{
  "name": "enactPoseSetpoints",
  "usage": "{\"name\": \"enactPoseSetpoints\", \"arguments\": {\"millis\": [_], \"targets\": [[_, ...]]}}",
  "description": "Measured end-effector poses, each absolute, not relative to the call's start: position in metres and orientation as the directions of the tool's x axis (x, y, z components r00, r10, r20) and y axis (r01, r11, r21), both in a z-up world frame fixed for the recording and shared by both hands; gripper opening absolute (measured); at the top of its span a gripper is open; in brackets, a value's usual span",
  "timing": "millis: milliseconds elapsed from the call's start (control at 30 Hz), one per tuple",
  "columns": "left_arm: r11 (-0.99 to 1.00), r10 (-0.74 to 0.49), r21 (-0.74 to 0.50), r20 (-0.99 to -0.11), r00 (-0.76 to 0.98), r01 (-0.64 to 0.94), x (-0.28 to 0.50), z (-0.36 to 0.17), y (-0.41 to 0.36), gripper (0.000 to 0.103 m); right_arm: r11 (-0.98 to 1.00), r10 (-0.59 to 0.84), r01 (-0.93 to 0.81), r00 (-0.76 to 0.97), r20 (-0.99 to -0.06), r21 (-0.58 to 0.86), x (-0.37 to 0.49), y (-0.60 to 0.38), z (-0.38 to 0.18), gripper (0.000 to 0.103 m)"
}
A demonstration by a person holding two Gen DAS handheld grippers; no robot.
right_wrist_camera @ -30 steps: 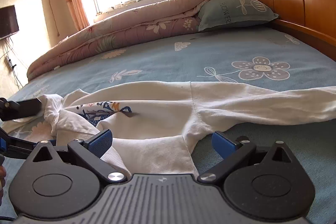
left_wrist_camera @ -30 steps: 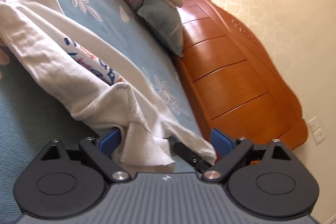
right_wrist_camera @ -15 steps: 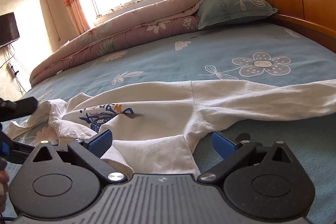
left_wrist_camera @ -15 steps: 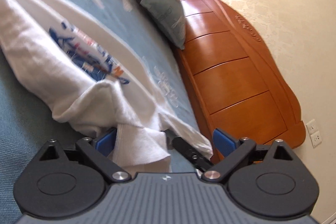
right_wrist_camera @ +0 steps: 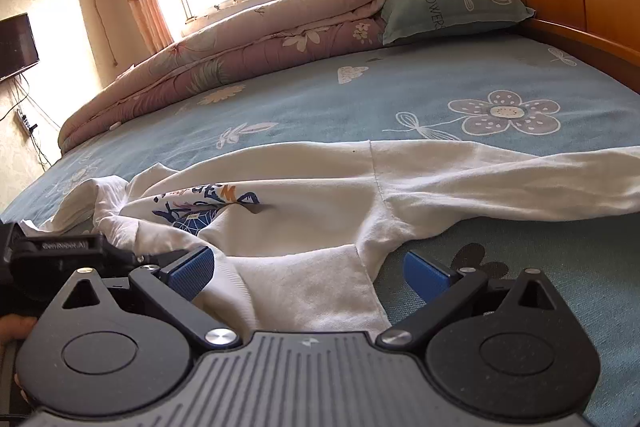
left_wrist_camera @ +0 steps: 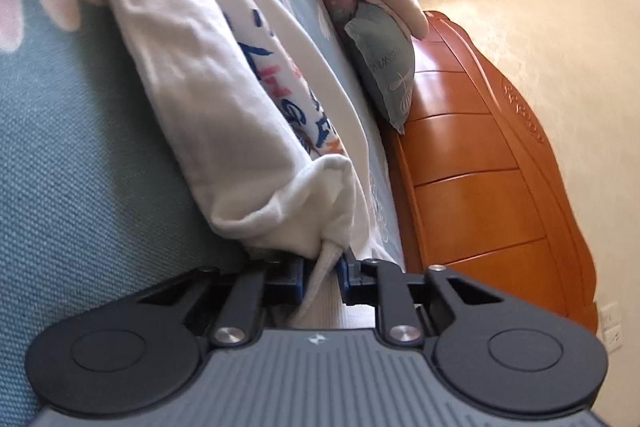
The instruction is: Fold clothes
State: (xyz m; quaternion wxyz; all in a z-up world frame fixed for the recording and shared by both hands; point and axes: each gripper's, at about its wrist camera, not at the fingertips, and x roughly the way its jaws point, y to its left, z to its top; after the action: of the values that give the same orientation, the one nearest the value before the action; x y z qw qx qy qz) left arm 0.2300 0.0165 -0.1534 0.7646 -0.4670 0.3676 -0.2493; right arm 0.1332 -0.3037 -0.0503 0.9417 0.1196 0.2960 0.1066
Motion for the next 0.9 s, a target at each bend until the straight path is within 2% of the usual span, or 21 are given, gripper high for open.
{"name": "enactPoseSetpoints", "arguments": {"millis": [200,267,433,633,900], "targets": [[0.441,-0.714,-0.897,-0.354,0.604,-0.004,0.227,-0.149,0.017,0.019,0.949,0.263,-0.113,0.799,-0.54,0.294,0.135,-0.305,-0.052,0.103],[0.439,-0.71,-0.898,-0.364,0.603,-0.025,0.224,-0.144,0.017,0.014,0.949,0.259,-0.106,0.801,-0.54,0.297,0.135,-0.307,-0.052,0.103],[0.459,-0.696,-0.888,-0.365,0.619,-0.008,0.204,-0.119,0.028,0.012,0.948,0.249,-0.091,0.81,-0.531,0.306,0.135,-0.311,-0.051,0.103],[0.505,-0.647,-0.863,-0.372,0.665,0.009,0.175,-0.083,0.065,0.011,0.945,0.239,-0.079,0.828,-0.508,0.316,0.133,-0.315,-0.048,0.103],[0.582,-0.564,-0.812,-0.443,0.697,-0.045,0.135,-0.051,0.113,0.008,0.94,0.229,-0.059,0.84,-0.492,0.336,0.133,-0.32,-0.046,0.103]]}}
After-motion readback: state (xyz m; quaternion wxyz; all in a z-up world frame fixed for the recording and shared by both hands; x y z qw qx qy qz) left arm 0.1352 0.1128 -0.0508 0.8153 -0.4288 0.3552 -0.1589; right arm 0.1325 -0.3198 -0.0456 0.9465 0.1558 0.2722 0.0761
